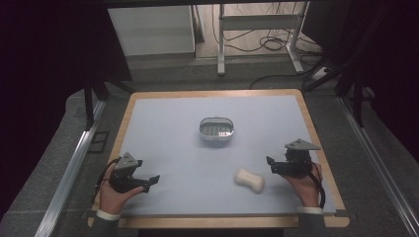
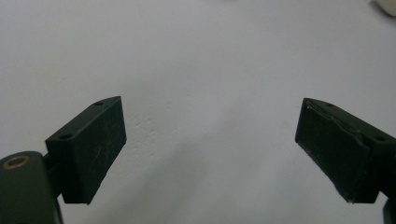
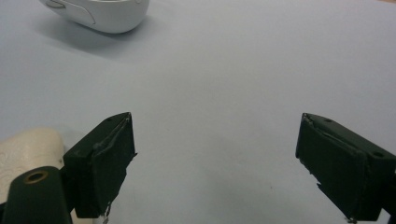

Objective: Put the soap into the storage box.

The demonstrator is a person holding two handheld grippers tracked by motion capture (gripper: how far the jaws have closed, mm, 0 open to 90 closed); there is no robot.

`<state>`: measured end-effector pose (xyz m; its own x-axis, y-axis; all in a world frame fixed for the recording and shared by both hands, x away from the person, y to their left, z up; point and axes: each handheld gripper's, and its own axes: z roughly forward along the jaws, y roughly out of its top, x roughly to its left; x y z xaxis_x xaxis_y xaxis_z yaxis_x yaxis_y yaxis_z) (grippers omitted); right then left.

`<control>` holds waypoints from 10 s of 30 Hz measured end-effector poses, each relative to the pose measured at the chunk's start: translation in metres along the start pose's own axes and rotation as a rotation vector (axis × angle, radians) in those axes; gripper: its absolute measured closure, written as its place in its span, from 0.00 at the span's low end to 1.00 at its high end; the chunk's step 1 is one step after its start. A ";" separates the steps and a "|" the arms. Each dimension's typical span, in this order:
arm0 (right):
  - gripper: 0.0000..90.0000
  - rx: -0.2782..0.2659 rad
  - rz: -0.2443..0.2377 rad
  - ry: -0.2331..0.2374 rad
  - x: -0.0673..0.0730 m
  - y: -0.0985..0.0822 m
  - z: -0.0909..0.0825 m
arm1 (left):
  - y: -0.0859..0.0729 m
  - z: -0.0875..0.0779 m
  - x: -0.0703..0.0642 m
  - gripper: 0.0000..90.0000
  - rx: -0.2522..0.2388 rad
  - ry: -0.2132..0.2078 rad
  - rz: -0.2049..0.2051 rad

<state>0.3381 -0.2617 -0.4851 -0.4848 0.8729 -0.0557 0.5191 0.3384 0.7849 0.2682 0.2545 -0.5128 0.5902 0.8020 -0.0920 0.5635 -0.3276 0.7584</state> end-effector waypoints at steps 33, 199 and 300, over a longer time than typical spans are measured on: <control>0.17 0.123 -0.100 0.085 0.020 0.023 -0.010 | -0.001 -0.001 -0.001 0.10 -0.002 -0.019 0.007; 0.55 0.386 -0.466 0.256 0.072 0.119 0.050 | -0.002 -0.005 0.001 0.10 0.019 -0.018 0.016; 0.37 0.250 -0.360 0.270 0.104 0.179 0.129 | -0.002 -0.004 0.005 0.10 0.015 -0.016 0.027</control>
<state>0.4712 -0.0647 -0.4295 -0.8114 0.5745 -0.1081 0.4218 0.7035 0.5720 0.2680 0.2614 -0.5126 0.6144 0.7847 -0.0827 0.5561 -0.3563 0.7509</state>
